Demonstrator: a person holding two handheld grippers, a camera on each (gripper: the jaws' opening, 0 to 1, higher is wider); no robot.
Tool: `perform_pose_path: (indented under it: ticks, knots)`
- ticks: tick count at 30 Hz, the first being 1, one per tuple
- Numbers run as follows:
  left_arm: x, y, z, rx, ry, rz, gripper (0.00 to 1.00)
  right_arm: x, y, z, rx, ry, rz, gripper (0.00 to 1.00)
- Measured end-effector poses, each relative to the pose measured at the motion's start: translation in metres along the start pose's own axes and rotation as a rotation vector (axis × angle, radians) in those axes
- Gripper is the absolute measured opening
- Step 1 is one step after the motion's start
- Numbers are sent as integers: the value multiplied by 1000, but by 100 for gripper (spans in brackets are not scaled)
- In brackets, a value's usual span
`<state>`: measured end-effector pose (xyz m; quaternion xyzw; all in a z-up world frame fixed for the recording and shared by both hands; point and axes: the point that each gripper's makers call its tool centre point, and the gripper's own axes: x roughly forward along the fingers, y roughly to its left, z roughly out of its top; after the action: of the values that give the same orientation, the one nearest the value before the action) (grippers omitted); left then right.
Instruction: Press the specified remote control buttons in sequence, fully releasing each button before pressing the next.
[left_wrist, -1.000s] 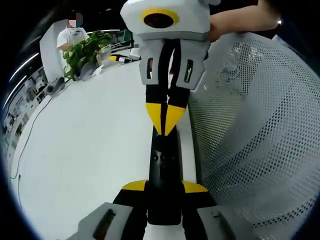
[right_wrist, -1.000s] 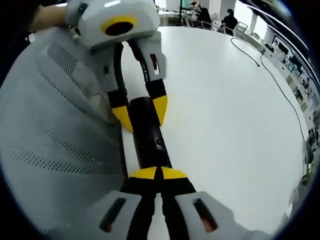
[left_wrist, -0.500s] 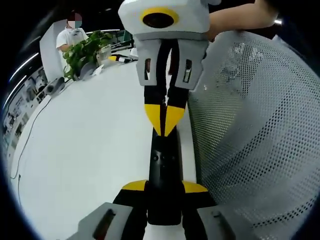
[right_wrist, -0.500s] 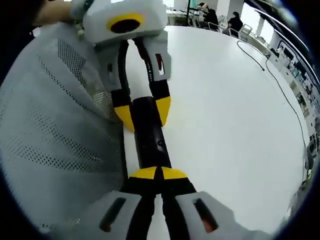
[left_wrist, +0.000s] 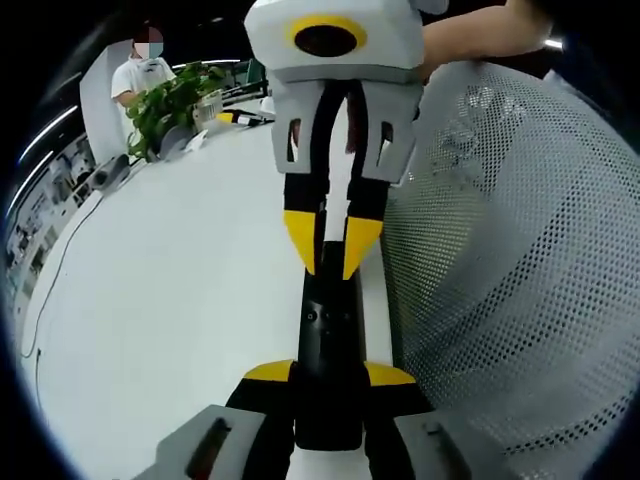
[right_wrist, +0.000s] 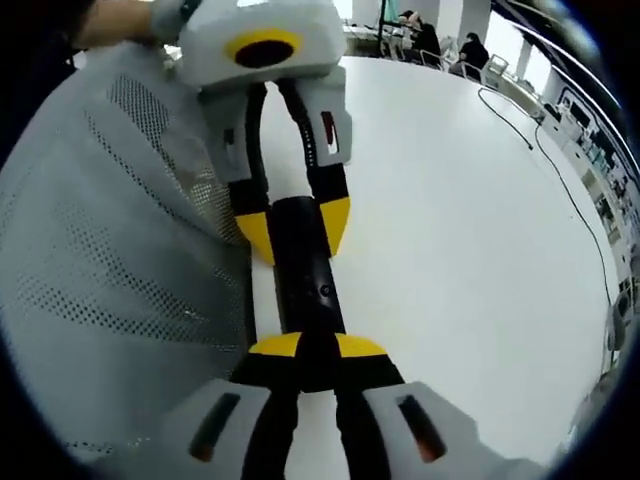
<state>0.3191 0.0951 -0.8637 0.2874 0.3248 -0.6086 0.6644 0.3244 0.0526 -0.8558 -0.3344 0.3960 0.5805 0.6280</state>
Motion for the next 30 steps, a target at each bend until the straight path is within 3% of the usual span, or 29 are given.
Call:
perform_pose_path:
  ticks: [5,8,10,13,17,19,30]
  knots:
    - [0,0,1,-2,8,-2,24,2,1,1,-54,90,22,9]
    - [1,0,1,2,17,-1,24,3,0,1,-37,99,16,9]
    - [1,0,0,5,20,-3,24,2,0,0,-12,77,5,9]
    - [0,0,0,2,20,-6,24,2,2,0,-47,68,-12,9]
    - [0,0,0,1,18,-5,24,0,0,3,43,-56,-20,9]
    - [0,0,0,3,18,-4,24,-1,0,1,32,-66,-23,9]
    - [0,-1,0,10,9,-12,24,6,2,10,-87,53,35,8]
